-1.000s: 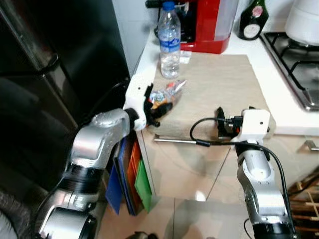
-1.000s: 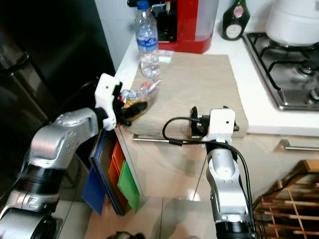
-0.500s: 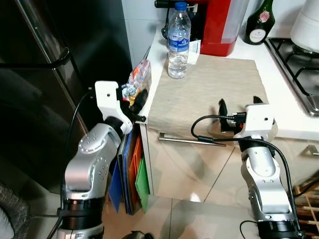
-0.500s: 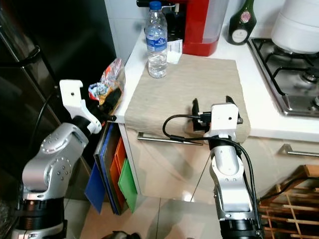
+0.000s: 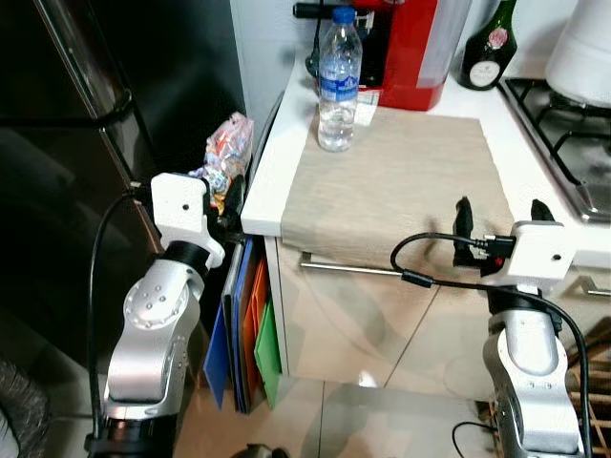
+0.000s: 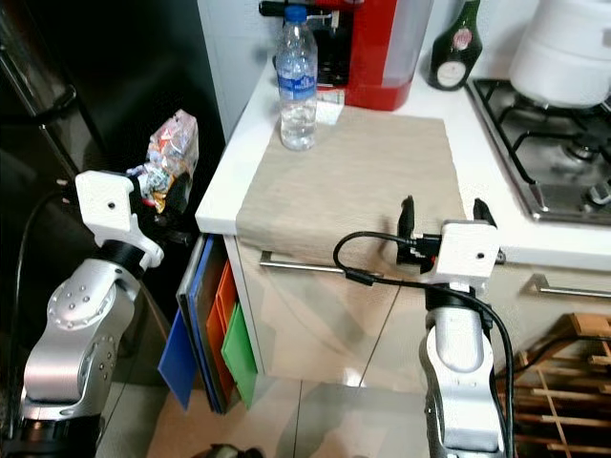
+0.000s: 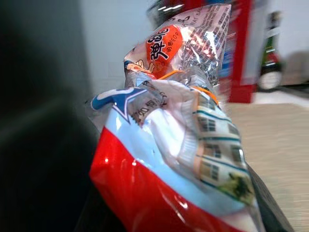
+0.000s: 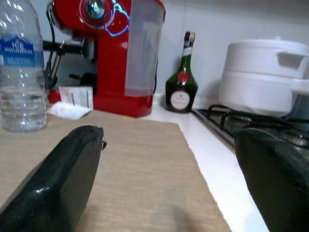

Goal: Restocking fridge

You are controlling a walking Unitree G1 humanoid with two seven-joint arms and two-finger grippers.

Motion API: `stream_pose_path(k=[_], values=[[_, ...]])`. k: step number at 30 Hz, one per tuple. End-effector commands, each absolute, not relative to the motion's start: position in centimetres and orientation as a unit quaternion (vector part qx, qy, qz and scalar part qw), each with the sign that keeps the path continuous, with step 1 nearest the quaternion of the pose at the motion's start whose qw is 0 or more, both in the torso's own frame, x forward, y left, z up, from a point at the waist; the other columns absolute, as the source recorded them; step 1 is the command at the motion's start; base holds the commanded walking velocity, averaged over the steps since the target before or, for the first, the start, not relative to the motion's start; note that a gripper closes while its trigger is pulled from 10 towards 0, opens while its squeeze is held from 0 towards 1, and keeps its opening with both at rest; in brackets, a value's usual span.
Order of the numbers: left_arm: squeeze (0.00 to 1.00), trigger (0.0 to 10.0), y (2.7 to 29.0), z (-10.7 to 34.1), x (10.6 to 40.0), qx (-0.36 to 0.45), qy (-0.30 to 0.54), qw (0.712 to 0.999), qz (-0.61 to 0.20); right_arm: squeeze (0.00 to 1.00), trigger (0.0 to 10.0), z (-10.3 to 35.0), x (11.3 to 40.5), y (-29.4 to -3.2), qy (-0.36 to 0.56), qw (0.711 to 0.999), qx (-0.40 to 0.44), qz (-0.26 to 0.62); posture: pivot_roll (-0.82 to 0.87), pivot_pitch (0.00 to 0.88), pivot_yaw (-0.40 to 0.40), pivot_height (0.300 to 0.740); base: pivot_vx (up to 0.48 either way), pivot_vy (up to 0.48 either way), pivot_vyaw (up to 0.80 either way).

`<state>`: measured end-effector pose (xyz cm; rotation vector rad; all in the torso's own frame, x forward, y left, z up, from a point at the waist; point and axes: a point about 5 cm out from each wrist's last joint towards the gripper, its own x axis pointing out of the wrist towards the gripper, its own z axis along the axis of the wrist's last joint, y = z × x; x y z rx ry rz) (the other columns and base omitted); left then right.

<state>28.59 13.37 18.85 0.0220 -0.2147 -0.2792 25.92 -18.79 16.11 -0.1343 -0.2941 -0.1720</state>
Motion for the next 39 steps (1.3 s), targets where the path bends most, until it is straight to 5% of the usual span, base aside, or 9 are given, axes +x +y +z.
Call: stream_pose_path(k=[1, 12, 39], values=[[0.0, 10.0, 12.2, 19.4, 28.8, 0.008, -0.114, 0.978, -0.173, 0.0, 10.0, 15.9, 26.3, -18.8, -0.134, 0.985, -0.069, -0.083, -0.1, 0.0, 0.068, 0.74, 0.0, 0.0, -0.57], [0.0, 10.0, 12.0, 18.2, 28.9, -0.021, -0.091, 0.983, -0.157, 0.0, 10.0, 15.8, 27.2, -17.4, -0.124, 0.988, -0.082, -0.035, -0.11, 0.0, 0.057, 0.74, 0.0, 0.0, -0.33], [0.0, 10.0, 11.9, 17.3, 29.4, -0.038, -0.07, 0.989, -0.127, 0.0, 10.0, 14.5, 27.9, -17.4, -0.083, 0.994, -0.068, -0.016, -0.12, 0.0, 0.057, 0.74, -0.36, 0.0, 0.0]])
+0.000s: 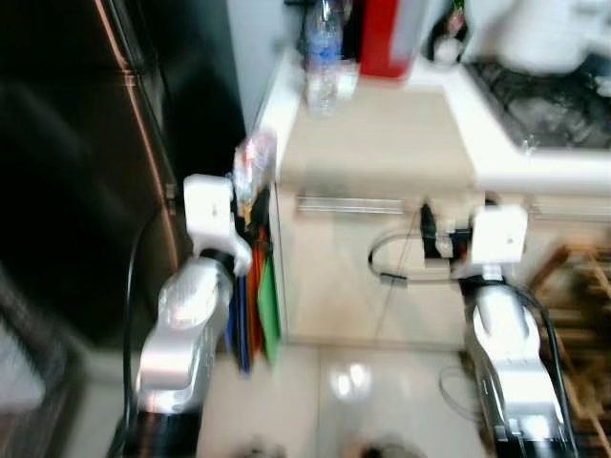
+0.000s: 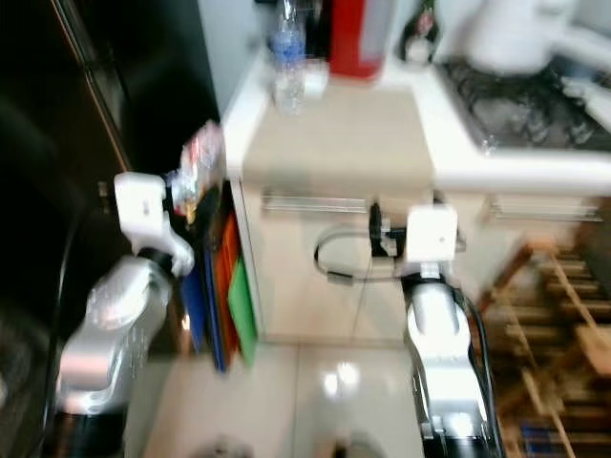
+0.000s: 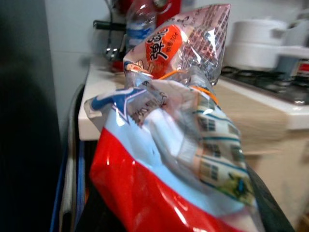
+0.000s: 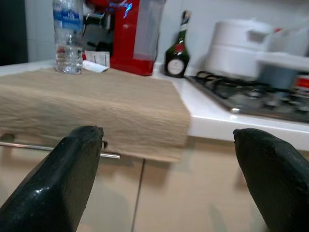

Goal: Restocking fridge

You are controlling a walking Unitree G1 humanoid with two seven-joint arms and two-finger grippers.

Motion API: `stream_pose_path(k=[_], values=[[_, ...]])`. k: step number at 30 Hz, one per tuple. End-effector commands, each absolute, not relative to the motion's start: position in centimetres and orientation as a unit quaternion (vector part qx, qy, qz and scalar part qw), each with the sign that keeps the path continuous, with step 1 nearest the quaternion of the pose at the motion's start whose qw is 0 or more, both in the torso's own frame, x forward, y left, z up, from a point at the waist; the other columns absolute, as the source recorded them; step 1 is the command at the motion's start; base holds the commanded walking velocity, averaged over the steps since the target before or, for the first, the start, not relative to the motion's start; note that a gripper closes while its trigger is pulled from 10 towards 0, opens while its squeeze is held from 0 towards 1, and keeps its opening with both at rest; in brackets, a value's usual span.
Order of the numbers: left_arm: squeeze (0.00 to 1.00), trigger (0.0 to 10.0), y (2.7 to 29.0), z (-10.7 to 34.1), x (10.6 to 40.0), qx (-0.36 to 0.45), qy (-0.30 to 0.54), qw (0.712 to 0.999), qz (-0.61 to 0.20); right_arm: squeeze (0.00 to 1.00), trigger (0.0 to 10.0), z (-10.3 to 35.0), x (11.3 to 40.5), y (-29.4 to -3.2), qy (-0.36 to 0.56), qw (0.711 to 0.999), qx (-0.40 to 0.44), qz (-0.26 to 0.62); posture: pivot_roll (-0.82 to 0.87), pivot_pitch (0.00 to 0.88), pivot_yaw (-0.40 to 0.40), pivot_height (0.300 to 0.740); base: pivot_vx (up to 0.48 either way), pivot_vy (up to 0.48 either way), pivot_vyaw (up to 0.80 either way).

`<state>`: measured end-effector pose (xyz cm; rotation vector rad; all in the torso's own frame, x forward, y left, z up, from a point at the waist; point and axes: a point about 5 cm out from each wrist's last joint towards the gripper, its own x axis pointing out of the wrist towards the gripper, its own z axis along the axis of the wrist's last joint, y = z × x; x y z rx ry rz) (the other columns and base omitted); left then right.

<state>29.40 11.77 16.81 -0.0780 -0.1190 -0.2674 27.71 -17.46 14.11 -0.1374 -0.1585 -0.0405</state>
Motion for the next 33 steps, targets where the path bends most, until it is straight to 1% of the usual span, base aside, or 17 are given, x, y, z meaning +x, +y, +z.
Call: stream_pose_path(k=[1, 11, 16, 19, 33], values=[[0.0, 10.0, 11.9, 17.2, 29.4, -0.038, -0.07, 0.989, -0.128, 0.0, 10.0, 14.4, 27.9, -17.4, -0.083, 0.994, -0.068, -0.016, -0.12, 0.0, 0.057, 0.74, -0.398, 0.0, 0.0], [0.0, 10.0, 11.8, 17.1, 29.5, -0.037, -0.068, 0.989, -0.127, 0.0, 10.0, 14.3, 27.9, -17.4, -0.08, 0.994, -0.069, -0.014, -0.12, 0.0, 0.055, 0.74, -0.395, 0.0, 0.0], [0.0, 10.0, 12.6, 16.5, 29.6, -0.048, -0.053, 0.992, -0.105, 0.0, 10.0, 14.1, 27.9, -17.3, -0.076, 0.995, -0.067, -0.011, -0.12, 0.0, 0.056, 0.74, 0.0, 0.0, 0.0], [0.0, 10.0, 12.9, 16.1, 29.7, -0.037, -0.046, 0.993, -0.101, 0.0, 10.0, 14.0, 27.9, -17.4, -0.074, 0.995, -0.067, -0.011, -0.12, 0.0, 0.056, 0.74, 0.0, 0.0, 0.0], [0.0, 10.0, 12.8, 15.5, 29.9, -0.041, -0.035, 0.994, -0.097, 0.0, 10.0, 13.8, 27.8, -17.7, -0.066, 0.995, -0.069, -0.019, -0.13, 0.0, 0.062, 0.74, 0.0, -0.476, 0.0]])
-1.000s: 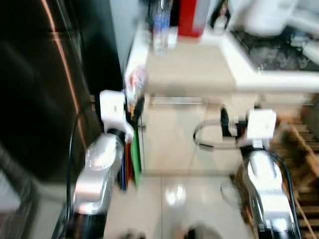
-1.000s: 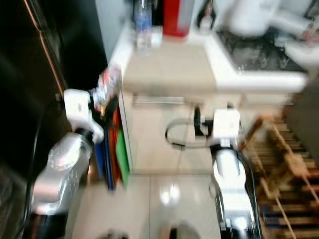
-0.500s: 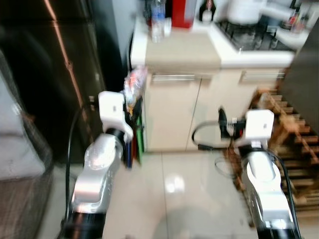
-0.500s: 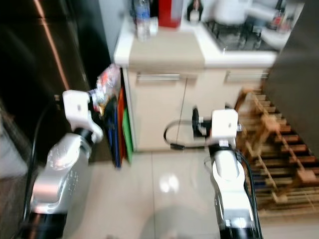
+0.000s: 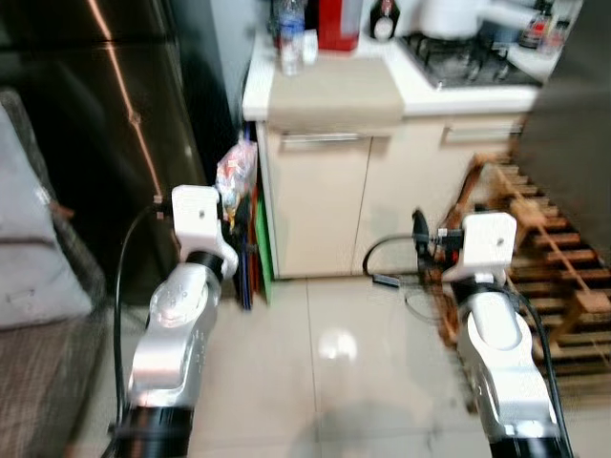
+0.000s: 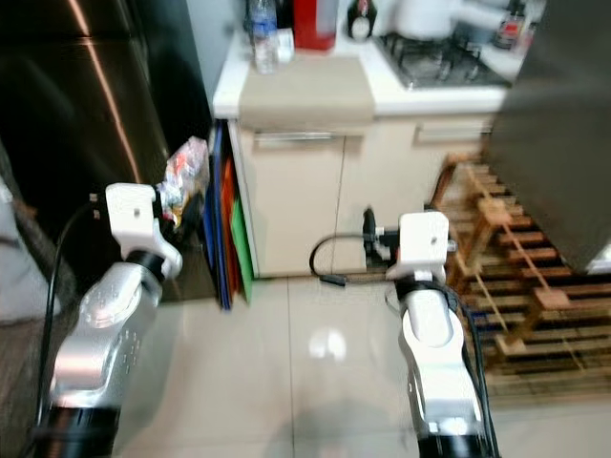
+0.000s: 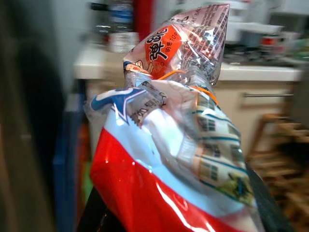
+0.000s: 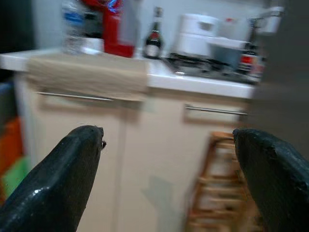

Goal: Restocking fridge

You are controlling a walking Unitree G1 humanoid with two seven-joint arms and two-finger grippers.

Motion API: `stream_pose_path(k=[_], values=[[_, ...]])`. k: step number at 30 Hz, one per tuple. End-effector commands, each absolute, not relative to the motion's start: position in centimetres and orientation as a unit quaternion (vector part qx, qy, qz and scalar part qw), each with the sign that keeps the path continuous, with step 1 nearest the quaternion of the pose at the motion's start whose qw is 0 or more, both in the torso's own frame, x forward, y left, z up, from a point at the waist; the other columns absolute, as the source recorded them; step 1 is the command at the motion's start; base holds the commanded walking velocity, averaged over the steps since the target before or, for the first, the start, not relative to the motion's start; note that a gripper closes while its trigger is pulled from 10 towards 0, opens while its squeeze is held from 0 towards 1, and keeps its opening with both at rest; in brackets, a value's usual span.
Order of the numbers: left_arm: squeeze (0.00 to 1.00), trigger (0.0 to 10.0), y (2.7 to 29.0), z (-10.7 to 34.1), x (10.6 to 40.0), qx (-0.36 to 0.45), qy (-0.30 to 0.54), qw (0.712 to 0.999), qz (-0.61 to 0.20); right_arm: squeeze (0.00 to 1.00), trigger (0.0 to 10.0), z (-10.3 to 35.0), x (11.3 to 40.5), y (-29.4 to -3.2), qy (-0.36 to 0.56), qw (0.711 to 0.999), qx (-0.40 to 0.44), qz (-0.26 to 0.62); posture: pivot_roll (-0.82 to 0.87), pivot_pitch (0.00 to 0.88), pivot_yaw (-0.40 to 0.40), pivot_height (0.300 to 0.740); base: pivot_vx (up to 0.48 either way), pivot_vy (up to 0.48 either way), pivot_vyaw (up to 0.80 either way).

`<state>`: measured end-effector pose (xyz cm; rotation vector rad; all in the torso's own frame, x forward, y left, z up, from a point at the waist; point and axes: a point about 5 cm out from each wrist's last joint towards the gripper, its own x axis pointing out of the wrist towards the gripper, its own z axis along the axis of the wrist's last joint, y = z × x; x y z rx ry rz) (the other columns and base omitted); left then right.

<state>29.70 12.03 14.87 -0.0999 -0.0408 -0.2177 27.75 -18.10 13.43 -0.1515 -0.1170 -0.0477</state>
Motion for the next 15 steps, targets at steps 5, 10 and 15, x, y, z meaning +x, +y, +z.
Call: stream_pose_path(k=[5, 10, 15], values=[[0.0, 10.0, 12.7, 15.57, 29.84, -0.04, -0.038, 0.994, -0.098, 0.0, 10.0, 13.65, 27.8, -17.66, -0.063, 0.996, -0.068, -0.017, -0.13, 0.0, 0.061, 0.74, 0.0, -0.478, 0.0], [0.0, 10.0, 12.64, 15.61, 29.81, -0.038, -0.039, 0.994, -0.099, 0.0, 10.0, 13.58, 27.83, -17.59, -0.061, 0.996, -0.068, -0.014, -0.13, 0.0, 0.059, 0.74, 0.0, -0.48, 0.0], [0.0, 10.0, 12.56, 15.62, 29.83, -0.033, -0.041, 0.993, -0.102, 0.0, 10.0, 13.53, 27.89, -17.54, -0.06, 0.996, -0.068, -0.011, -0.13, 0.0, 0.059, 0.74, 0.0, -0.48, 0.0]])
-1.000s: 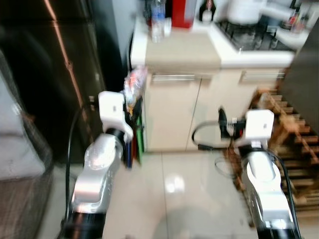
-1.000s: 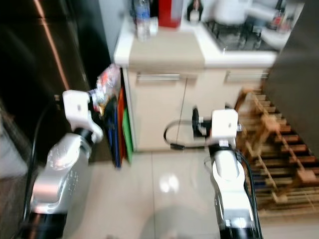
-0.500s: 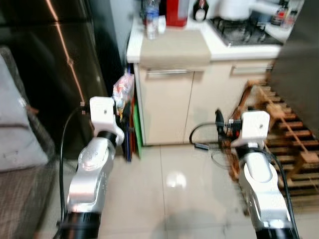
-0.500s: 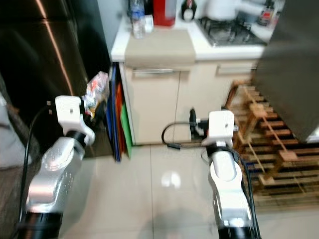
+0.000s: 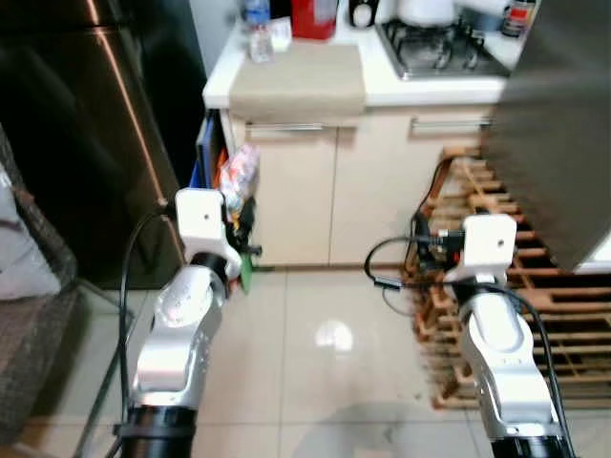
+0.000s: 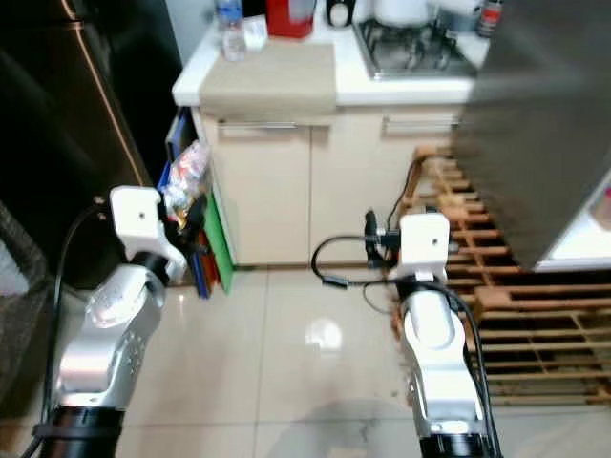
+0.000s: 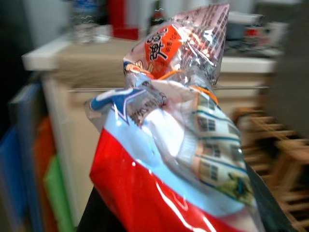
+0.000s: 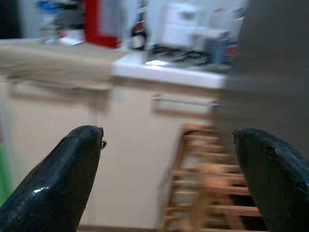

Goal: Restocking fridge

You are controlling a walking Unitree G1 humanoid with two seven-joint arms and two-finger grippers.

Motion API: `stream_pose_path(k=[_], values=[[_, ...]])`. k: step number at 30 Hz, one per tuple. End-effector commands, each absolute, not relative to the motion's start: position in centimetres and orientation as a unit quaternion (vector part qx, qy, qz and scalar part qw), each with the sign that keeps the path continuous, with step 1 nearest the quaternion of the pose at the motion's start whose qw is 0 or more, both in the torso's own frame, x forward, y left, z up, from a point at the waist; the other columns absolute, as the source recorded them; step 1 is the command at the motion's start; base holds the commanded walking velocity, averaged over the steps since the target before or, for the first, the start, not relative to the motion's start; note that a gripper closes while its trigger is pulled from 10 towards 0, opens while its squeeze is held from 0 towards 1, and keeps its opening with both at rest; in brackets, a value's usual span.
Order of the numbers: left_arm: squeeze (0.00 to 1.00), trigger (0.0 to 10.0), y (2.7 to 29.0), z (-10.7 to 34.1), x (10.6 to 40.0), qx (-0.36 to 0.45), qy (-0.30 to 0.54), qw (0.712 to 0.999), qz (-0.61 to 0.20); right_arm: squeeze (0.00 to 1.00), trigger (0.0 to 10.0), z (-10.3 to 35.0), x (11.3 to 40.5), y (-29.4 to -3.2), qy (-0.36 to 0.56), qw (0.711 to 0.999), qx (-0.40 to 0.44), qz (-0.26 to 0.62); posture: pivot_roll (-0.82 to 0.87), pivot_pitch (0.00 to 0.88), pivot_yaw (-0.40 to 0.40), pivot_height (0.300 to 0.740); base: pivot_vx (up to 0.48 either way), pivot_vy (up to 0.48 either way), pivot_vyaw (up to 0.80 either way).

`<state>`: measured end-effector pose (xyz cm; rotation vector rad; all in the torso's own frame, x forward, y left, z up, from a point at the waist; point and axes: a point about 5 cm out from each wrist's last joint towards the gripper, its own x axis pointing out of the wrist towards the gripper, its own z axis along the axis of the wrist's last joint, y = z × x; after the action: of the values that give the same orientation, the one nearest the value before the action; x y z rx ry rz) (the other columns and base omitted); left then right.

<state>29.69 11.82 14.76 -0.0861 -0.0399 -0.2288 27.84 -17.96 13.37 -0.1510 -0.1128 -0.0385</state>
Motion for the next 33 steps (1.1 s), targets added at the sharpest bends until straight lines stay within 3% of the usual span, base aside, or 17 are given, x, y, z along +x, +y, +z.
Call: stream_pose_path(k=[1, 33], values=[[0.0, 10.0, 12.53, 15.62, 29.83, -0.033, -0.041, 0.993, -0.103, 0.0, 10.0, 13.53, 27.9, -17.53, -0.06, 0.996, -0.068, -0.01, -0.13, 0.0, 0.059, 0.74, 0.0, -0.48, 0.0], [0.0, 10.0, 12.33, 15.73, 30.05, -0.032, -0.041, 0.993, -0.107, 0.0, 10.0, 13.02, 27.79, -17.64, -0.051, 0.996, -0.071, -0.007, -0.13, 0.0, 0.064, 0.74, 0.0, -0.48, 0.0]])
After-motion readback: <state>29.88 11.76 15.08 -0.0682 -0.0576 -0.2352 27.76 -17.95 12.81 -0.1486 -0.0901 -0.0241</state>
